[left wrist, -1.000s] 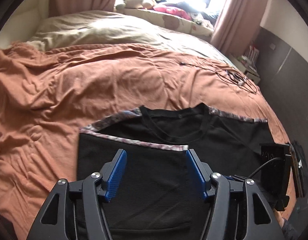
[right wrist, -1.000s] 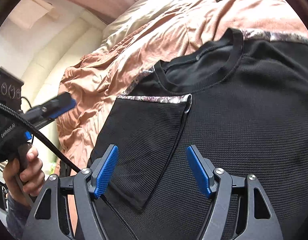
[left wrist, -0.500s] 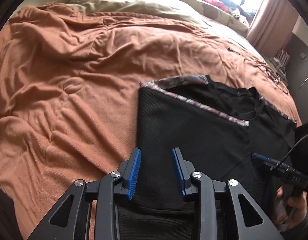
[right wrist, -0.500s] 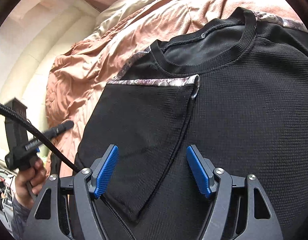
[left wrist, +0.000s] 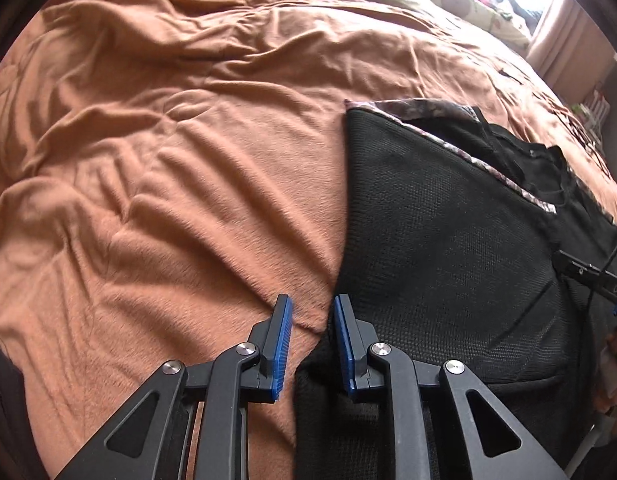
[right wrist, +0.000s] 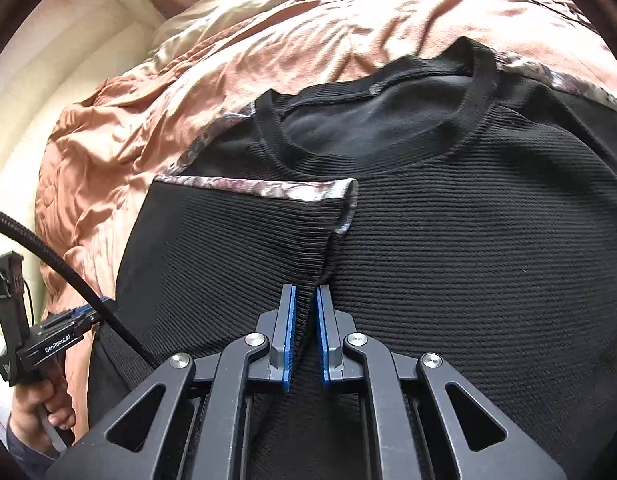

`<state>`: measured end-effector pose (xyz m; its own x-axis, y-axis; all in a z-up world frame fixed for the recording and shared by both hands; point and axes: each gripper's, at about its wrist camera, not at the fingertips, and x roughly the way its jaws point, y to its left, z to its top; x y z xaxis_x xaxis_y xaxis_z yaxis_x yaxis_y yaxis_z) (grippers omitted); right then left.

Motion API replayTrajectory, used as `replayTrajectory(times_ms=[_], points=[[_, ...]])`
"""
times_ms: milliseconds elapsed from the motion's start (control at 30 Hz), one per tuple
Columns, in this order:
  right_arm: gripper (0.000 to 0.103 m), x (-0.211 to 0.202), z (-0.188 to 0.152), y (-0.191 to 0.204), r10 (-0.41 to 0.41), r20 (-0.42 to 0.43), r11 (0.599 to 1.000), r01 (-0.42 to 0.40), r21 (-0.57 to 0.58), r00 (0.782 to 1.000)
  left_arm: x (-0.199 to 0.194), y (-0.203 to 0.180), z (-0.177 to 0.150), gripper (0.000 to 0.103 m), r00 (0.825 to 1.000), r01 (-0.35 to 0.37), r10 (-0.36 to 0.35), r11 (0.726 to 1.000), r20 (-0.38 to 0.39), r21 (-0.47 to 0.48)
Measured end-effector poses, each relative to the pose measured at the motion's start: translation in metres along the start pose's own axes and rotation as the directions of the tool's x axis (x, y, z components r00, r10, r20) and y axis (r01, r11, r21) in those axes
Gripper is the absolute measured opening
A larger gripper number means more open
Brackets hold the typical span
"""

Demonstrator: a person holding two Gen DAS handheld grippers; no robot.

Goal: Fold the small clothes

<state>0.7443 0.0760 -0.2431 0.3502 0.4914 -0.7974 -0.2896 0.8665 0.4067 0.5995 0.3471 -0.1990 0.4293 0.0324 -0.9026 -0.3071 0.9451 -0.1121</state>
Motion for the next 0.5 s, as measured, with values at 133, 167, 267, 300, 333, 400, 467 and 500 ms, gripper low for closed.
replayTrajectory(times_ms=[133,167,267,300,333,400,467,500], points=[[0.008,-0.017,-0.003,0.002,-0.001,-0.015,1.0,0.0,-0.028,1.0,-0.016,0.001,-0.003,0.024,1.0,-0.004,0.004,1.0,0.015,-0.017],[0.012,-0.026,-0.005,0.002,-0.005,-0.01,0.999,0.005,-0.044,1.0,-0.021,0.001,-0.004,0.024,1.0,-0.002,0.002,1.0,0.02,-0.017],[0.06,-0.05,-0.009,-0.001,-0.009,0.013,0.998,0.01,-0.055,1.0,-0.033,-0.006,-0.007,0.024,0.999,0.017,-0.016,1.0,0.031,-0.018],[0.069,-0.06,-0.011,-0.003,-0.013,0.029,0.998,0.015,-0.056,0.999,-0.036,-0.009,-0.008,0.025,0.999,0.019,-0.018,1.0,0.032,-0.017],[0.073,-0.072,-0.015,-0.005,-0.017,0.045,0.998,0.02,-0.062,0.999,-0.04,-0.014,-0.009,0.027,0.999,0.018,-0.018,1.0,0.033,-0.012],[0.073,-0.089,-0.021,-0.01,-0.016,0.049,0.997,0.019,-0.072,0.999,-0.048,-0.025,-0.013,0.034,0.999,0.031,-0.031,1.0,0.037,0.001],[0.073,-0.11,-0.029,-0.019,-0.02,0.058,0.998,0.023,-0.067,0.998,-0.056,-0.035,-0.015,0.052,0.998,0.04,-0.04,0.999,0.049,0.015],[0.073,-0.12,-0.032,-0.023,-0.025,0.066,0.998,0.029,-0.062,0.998,-0.063,-0.043,-0.015,0.064,0.997,0.042,-0.044,0.999,0.065,0.027]])
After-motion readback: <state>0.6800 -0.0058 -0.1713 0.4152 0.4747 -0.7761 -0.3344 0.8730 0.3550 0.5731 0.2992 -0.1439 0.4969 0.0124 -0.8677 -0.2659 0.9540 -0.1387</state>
